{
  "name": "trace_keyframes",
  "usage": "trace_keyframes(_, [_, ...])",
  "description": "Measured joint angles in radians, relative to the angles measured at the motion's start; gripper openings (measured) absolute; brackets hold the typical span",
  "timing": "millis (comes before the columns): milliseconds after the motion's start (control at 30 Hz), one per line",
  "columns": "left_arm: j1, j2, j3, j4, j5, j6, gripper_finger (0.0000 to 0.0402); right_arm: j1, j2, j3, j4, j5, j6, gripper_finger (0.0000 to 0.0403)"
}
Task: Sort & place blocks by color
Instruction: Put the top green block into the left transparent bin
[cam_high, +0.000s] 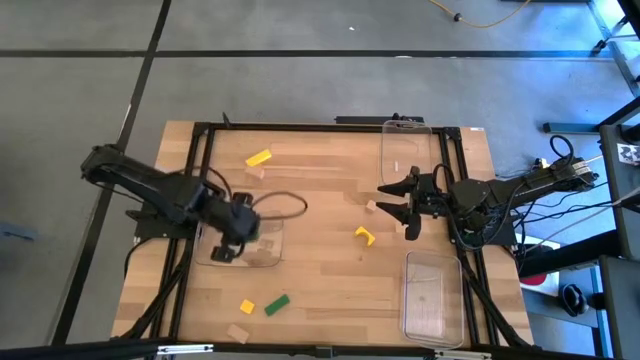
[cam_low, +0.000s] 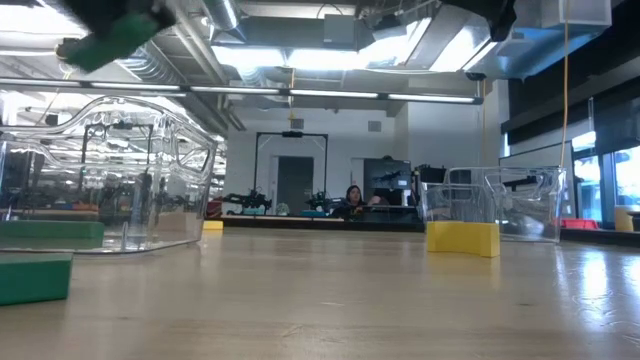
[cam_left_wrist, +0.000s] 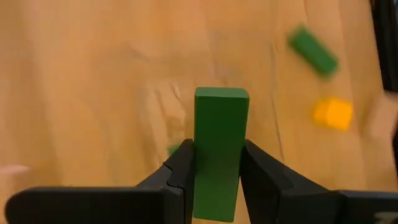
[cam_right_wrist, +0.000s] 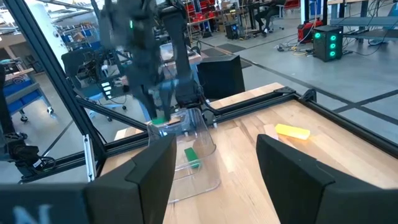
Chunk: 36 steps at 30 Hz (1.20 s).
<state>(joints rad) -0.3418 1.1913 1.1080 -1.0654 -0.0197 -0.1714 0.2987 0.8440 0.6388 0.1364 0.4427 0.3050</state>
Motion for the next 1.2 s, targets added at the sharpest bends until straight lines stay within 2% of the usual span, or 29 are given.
trace_keyframes(100, [-0.011,0.03,-0.055,0.016,0.052,0.017,0.0085,0.0,0.0,0.0,-0.001,0.0,0.0,0.0225])
trace_keyframes(267, [-0.004,0.087,-0.16,0.074,0.066,0.017,0.0085,0.0,0.0,0.0,-0.002,0.0,0.0,0.0225])
trace_keyframes(567, [-0.006,0.199,-0.304,0.195,0.094,-0.088,0.0086,0.0,0.0,0.0,-0.003,0.0,0.0,0.0225])
trace_keyframes(767, [-0.006,0.241,-0.335,0.281,0.074,-0.142,0.0086,0.0,0.0,0.0,-0.003,0.001,0.0,0.0225])
trace_keyframes(1200, [-0.006,0.31,-0.337,0.294,0.055,-0.136,0.0094,0.0,0.0,0.0,-0.007,0.001,0.0,0.0225])
